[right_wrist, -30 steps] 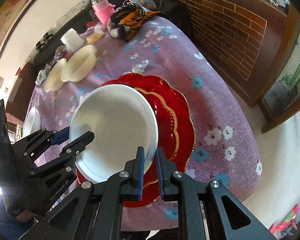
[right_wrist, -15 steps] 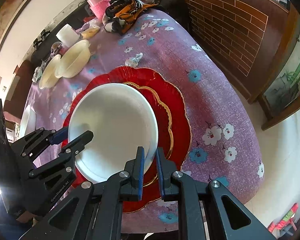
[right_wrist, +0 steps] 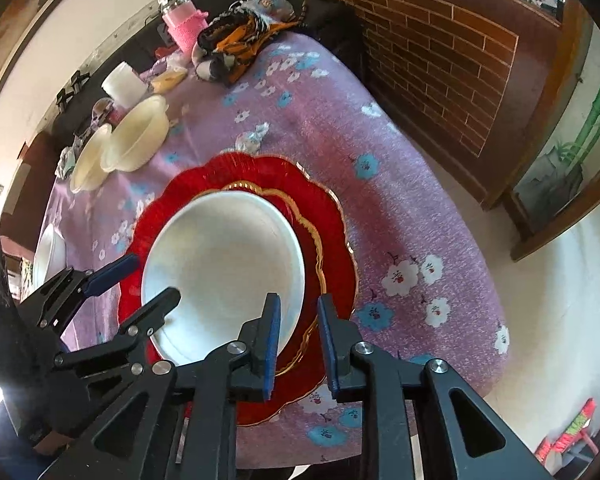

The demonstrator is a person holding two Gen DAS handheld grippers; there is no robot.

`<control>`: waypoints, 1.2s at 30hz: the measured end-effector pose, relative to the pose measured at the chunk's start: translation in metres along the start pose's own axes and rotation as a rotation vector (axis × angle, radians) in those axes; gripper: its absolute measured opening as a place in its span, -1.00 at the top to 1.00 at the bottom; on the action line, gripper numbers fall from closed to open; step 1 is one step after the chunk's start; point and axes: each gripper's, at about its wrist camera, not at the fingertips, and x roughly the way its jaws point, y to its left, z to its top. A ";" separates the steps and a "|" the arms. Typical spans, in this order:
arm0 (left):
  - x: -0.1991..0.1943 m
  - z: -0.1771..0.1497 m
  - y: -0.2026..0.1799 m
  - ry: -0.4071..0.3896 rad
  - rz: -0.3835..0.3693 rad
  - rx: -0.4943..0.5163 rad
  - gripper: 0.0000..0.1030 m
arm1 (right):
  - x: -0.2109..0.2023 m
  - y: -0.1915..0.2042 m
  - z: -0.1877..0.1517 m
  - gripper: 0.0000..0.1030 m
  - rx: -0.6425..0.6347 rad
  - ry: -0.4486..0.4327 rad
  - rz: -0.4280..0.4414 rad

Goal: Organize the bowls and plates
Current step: 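Lower the white bowl onto the small red plate with the left gripper, then move the right gripper to the cream paper bowl and grasp its rim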

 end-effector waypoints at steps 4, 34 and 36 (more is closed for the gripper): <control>-0.011 -0.002 0.005 -0.021 0.006 -0.007 -0.14 | -0.010 0.004 0.003 0.41 -0.002 -0.041 -0.021; -0.158 -0.020 0.137 -0.411 0.379 -0.318 -0.69 | -0.086 0.169 0.033 -0.25 -0.289 -0.414 0.114; -0.154 -0.023 0.144 -0.382 0.366 -0.342 -0.69 | -0.080 0.171 0.037 -0.25 -0.285 -0.387 0.134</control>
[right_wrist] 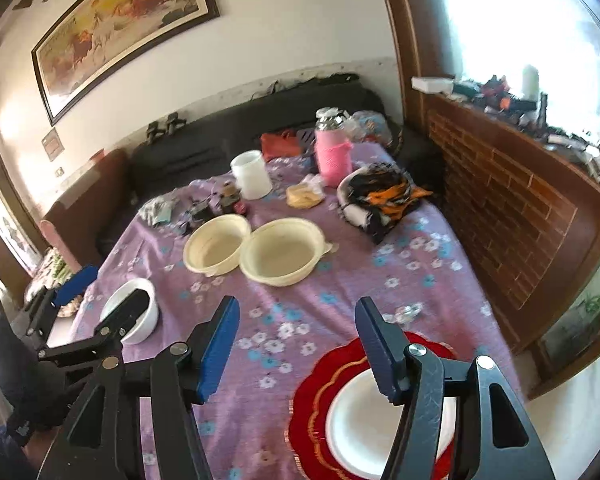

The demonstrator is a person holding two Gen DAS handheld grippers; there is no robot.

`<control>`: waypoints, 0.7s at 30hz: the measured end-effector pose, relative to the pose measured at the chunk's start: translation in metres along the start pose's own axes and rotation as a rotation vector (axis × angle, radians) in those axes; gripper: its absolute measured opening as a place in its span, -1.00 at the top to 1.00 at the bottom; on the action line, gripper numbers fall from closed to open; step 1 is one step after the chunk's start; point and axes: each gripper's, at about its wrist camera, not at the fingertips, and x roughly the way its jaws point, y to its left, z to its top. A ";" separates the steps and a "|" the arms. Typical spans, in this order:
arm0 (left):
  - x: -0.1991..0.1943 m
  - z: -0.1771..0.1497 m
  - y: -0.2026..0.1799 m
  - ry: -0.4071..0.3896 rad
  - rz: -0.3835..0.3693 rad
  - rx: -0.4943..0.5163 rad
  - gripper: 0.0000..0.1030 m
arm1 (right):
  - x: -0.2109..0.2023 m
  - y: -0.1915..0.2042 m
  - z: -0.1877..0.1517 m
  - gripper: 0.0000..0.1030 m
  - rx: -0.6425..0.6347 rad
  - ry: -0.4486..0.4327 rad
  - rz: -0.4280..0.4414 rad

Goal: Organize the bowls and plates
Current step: 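Move the right gripper to the cream paper bowl and grasp its rim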

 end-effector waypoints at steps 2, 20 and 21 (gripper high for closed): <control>0.004 -0.002 0.008 0.032 -0.013 -0.031 -0.69 | 0.011 -0.001 0.005 -0.25 0.007 0.036 0.019; 0.033 -0.051 0.062 0.234 -0.003 -0.204 -0.69 | 0.233 -0.037 0.053 -0.25 0.189 0.457 0.025; 0.033 -0.055 0.064 0.243 -0.003 -0.205 -0.69 | 0.246 -0.038 0.053 -0.25 0.200 0.465 0.017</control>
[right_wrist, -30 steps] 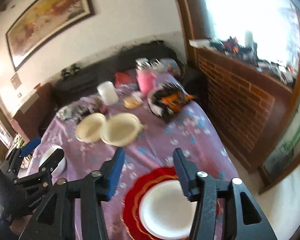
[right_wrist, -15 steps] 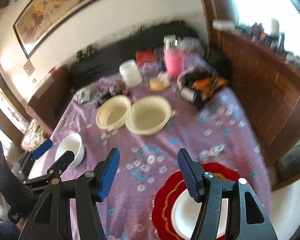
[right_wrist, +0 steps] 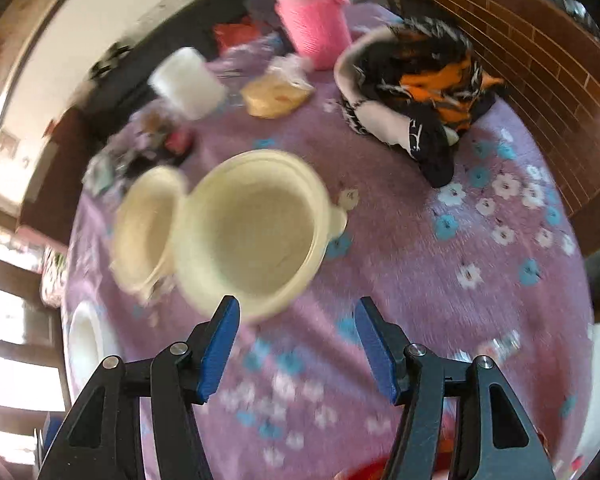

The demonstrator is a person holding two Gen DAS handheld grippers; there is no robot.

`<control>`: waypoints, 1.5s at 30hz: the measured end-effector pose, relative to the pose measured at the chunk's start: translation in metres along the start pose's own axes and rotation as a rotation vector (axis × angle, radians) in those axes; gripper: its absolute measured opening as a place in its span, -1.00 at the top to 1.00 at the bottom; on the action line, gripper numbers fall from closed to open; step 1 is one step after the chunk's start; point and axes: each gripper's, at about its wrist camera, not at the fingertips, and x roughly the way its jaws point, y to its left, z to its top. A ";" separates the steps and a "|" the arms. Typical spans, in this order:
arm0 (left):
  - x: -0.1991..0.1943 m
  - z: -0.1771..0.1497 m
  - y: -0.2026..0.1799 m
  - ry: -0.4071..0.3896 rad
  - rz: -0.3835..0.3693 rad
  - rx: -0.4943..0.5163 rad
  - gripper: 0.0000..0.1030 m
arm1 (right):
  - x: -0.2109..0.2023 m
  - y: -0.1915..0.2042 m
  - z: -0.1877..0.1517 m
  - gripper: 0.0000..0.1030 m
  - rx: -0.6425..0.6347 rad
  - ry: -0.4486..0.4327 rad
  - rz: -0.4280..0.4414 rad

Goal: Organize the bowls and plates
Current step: 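Move the right gripper to the cream paper bowl and grasp its rim, then carry the cream bowl with the right gripper over the white bowl stack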

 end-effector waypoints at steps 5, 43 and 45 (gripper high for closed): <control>0.005 -0.011 0.018 0.031 0.009 -0.019 -0.69 | 0.040 -0.004 0.021 0.03 0.075 0.024 -0.020; 0.056 -0.061 0.004 0.105 -0.179 0.144 0.57 | -0.014 0.055 -0.199 0.72 -0.222 0.014 -0.092; 0.054 -0.062 0.004 0.098 -0.185 0.153 0.57 | -0.013 0.057 -0.201 0.72 -0.211 0.005 -0.108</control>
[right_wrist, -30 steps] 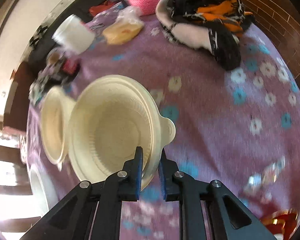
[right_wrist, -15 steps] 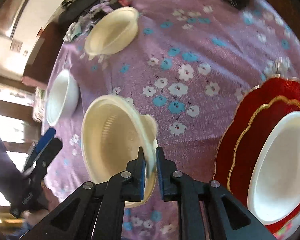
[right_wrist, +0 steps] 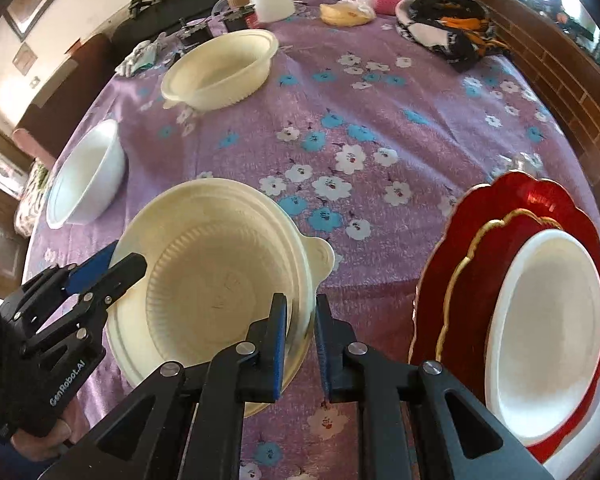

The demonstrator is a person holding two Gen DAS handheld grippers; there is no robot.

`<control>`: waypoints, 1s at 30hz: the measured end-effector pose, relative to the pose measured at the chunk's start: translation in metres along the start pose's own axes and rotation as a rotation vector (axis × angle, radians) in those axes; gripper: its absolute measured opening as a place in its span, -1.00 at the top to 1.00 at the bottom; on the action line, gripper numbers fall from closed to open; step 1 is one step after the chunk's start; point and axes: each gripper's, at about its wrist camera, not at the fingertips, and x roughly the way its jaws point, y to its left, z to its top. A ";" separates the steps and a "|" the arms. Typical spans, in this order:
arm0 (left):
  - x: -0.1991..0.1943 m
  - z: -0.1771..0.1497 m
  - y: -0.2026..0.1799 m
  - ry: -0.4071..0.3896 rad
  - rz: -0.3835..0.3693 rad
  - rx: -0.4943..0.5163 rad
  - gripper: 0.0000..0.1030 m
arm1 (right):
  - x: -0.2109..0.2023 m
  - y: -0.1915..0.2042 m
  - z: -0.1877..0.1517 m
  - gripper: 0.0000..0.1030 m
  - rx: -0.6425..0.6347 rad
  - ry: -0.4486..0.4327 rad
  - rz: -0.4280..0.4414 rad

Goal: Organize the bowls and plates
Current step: 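Carry the cream bowl with the right gripper over the white bowl stack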

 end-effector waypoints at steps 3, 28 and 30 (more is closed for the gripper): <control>-0.001 -0.002 0.001 -0.006 -0.015 0.007 0.57 | -0.001 -0.001 -0.005 0.72 0.027 -0.006 -0.005; -0.083 0.021 -0.076 -0.203 0.092 0.105 0.57 | -0.086 -0.026 -0.034 0.71 0.052 -0.114 0.102; -0.085 0.025 -0.089 -0.207 0.087 0.119 0.57 | -0.095 -0.035 -0.036 0.71 0.056 -0.121 0.108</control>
